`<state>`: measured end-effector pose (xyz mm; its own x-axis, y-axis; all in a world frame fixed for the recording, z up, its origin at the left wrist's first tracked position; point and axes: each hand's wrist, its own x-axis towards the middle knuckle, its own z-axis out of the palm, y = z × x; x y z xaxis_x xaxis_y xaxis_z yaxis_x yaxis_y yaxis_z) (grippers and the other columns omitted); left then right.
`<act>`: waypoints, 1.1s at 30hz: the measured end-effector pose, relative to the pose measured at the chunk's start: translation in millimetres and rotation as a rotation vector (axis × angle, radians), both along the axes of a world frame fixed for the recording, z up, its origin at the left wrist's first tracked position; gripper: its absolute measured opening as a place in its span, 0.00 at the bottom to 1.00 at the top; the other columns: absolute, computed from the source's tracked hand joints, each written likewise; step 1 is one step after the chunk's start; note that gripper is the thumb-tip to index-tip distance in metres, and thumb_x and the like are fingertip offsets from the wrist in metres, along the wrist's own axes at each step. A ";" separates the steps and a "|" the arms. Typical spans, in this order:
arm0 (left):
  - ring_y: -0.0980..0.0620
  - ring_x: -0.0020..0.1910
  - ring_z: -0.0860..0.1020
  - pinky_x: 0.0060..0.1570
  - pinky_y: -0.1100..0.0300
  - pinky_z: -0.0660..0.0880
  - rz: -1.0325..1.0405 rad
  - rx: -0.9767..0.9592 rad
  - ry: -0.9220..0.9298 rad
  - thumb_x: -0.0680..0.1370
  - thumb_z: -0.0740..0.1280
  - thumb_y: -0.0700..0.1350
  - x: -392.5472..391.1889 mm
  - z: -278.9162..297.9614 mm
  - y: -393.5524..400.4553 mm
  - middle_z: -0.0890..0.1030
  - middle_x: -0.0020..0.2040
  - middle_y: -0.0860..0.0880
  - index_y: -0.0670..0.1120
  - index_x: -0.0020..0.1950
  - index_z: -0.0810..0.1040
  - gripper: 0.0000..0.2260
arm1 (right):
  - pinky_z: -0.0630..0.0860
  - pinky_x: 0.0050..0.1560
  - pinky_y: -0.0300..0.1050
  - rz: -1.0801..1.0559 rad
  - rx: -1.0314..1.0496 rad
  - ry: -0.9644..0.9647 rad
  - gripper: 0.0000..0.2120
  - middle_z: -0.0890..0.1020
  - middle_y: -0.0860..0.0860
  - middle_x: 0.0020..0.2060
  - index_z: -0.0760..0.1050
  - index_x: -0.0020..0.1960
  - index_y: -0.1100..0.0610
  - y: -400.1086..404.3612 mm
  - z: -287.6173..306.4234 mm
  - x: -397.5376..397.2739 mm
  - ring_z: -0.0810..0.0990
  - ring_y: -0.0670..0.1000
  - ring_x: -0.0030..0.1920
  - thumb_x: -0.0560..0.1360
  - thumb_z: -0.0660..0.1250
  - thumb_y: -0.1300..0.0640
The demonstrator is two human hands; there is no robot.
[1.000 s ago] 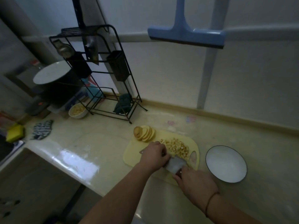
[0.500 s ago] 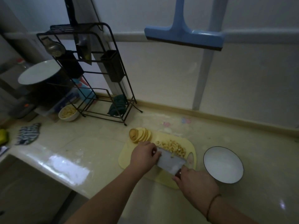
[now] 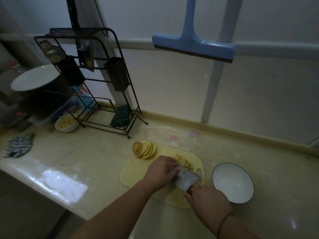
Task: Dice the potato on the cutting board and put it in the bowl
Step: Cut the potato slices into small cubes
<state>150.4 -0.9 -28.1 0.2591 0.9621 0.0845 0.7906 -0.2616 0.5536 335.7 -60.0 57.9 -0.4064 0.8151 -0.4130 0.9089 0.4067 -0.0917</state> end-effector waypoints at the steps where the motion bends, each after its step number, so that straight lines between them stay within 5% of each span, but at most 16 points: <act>1: 0.53 0.56 0.75 0.55 0.57 0.74 0.010 0.005 0.025 0.78 0.68 0.56 0.5 -1.6 0.7 0.83 0.56 0.51 0.48 0.53 0.86 0.14 | 0.67 0.43 0.45 -0.006 0.009 0.009 0.23 0.79 0.53 0.59 0.68 0.65 0.56 1.3 -1.1 -0.5 0.79 0.54 0.56 0.83 0.46 0.42; 4: 0.54 0.57 0.74 0.56 0.60 0.71 0.042 0.003 0.044 0.76 0.71 0.60 1.4 -2.8 3.8 0.82 0.57 0.54 0.51 0.54 0.86 0.15 | 0.66 0.44 0.45 -0.011 -0.015 0.017 0.23 0.78 0.54 0.60 0.67 0.67 0.56 1.9 -0.3 -3.0 0.79 0.54 0.57 0.83 0.46 0.43; 9: 0.53 0.50 0.75 0.49 0.65 0.61 0.031 0.113 0.043 0.76 0.73 0.51 5.4 3.3 13.9 0.85 0.52 0.51 0.48 0.47 0.88 0.08 | 0.67 0.43 0.46 -0.065 -0.019 0.081 0.21 0.79 0.54 0.57 0.69 0.64 0.54 -1.8 -2.9 -1.5 0.79 0.56 0.56 0.82 0.48 0.42; 12: 0.55 0.47 0.77 0.47 0.65 0.62 -0.012 0.144 0.047 0.73 0.75 0.48 7.9 3.1 23.2 0.87 0.47 0.52 0.48 0.43 0.88 0.05 | 0.72 0.52 0.48 -0.025 -0.018 0.054 0.23 0.77 0.55 0.63 0.67 0.69 0.56 -1.1 -0.5 0.2 0.76 0.56 0.60 0.83 0.47 0.43; 15: 0.50 0.46 0.78 0.51 0.54 0.71 -0.019 0.068 0.027 0.77 0.68 0.53 12.0 2.2 25.2 0.86 0.48 0.52 0.48 0.45 0.88 0.12 | 0.68 0.47 0.47 -0.022 0.007 0.042 0.23 0.77 0.55 0.62 0.66 0.69 0.56 -0.4 -0.9 1.3 0.77 0.55 0.60 0.83 0.46 0.43; 20: 0.50 0.54 0.75 0.53 0.52 0.72 -0.021 0.054 0.142 0.73 0.64 0.65 10.7 0.7 21.5 0.84 0.54 0.54 0.53 0.53 0.86 0.21 | 0.70 0.43 0.46 -0.012 0.104 0.092 0.24 0.81 0.55 0.56 0.72 0.63 0.56 -1.0 -11.3 0.8 0.81 0.53 0.53 0.82 0.50 0.40; 22: 0.48 0.54 0.75 0.54 0.50 0.73 0.005 0.052 0.158 0.74 0.67 0.61 9.2 -0.6 23.5 0.83 0.54 0.53 0.51 0.53 0.86 0.17 | 0.66 0.36 0.44 -0.030 0.166 0.098 0.25 0.83 0.54 0.48 0.76 0.57 0.56 -0.2 -11.3 1.0 0.83 0.52 0.45 0.78 0.54 0.36; 27: 0.44 0.47 0.78 0.49 0.50 0.76 0.018 0.158 0.078 0.78 0.68 0.47 -6.4 2.5 34.1 0.84 0.48 0.48 0.45 0.49 0.86 0.09 | 0.68 0.44 0.45 -0.027 0.082 0.118 0.24 0.79 0.53 0.59 0.66 0.68 0.54 -2.0 -15.5 1.4 0.79 0.54 0.55 0.82 0.46 0.40; 30: 0.43 0.56 0.78 0.57 0.52 0.74 0.017 0.116 0.168 0.78 0.69 0.46 -39.9 17.3 53.7 0.83 0.55 0.46 0.45 0.57 0.84 0.11 | 0.67 0.41 0.46 -0.050 0.040 0.149 0.25 0.80 0.51 0.56 0.65 0.67 0.54 -2.5 -18.4 4.1 0.81 0.52 0.52 0.81 0.46 0.38; 33: 0.45 0.70 0.69 0.68 0.51 0.66 -0.022 -0.112 0.461 0.77 0.69 0.55 -72.1 34.9 73.8 0.74 0.71 0.49 0.51 0.72 0.73 0.25 | 0.68 0.38 0.44 -0.070 0.050 0.173 0.26 0.81 0.50 0.54 0.65 0.66 0.53 -4.2 -24.9 7.7 0.82 0.49 0.50 0.80 0.46 0.36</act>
